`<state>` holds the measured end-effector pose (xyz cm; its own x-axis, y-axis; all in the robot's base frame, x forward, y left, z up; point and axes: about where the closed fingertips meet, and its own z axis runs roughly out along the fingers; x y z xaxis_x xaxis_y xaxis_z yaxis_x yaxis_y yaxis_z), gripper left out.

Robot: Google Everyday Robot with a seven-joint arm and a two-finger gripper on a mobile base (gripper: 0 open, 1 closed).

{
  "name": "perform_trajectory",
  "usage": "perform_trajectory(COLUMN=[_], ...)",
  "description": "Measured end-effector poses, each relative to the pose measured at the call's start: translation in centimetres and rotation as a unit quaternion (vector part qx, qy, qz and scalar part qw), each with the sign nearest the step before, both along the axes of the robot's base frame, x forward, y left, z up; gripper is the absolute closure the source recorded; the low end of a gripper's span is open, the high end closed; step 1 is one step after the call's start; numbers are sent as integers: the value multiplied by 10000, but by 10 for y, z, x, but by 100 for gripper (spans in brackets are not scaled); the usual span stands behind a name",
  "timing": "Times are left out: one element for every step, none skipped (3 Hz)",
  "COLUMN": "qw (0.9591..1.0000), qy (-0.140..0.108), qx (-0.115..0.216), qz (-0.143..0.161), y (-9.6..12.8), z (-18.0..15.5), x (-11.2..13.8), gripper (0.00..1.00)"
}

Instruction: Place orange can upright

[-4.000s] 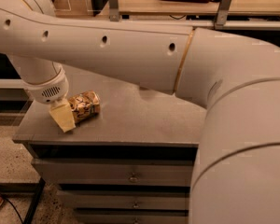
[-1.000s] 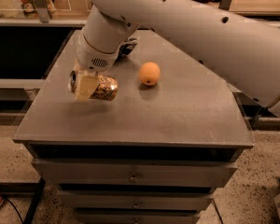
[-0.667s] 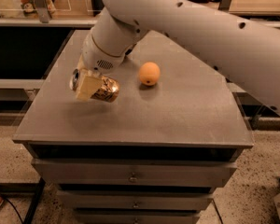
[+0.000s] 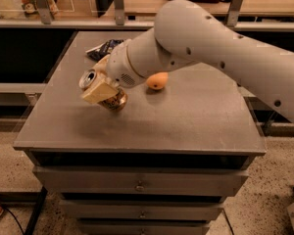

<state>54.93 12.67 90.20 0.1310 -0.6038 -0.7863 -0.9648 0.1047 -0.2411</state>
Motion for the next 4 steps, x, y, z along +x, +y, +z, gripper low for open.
perform_trajectory(qw=[9994,9981,9844,9553], qy=[-49,13,192,405], qx=[272,619,1742,2895], qz=[-204,-37,122,448], y=[-10,-3,-10,-14], z=[12,10,18,37], x=[4,5,7,-1], gripper=[100,100,100,100])
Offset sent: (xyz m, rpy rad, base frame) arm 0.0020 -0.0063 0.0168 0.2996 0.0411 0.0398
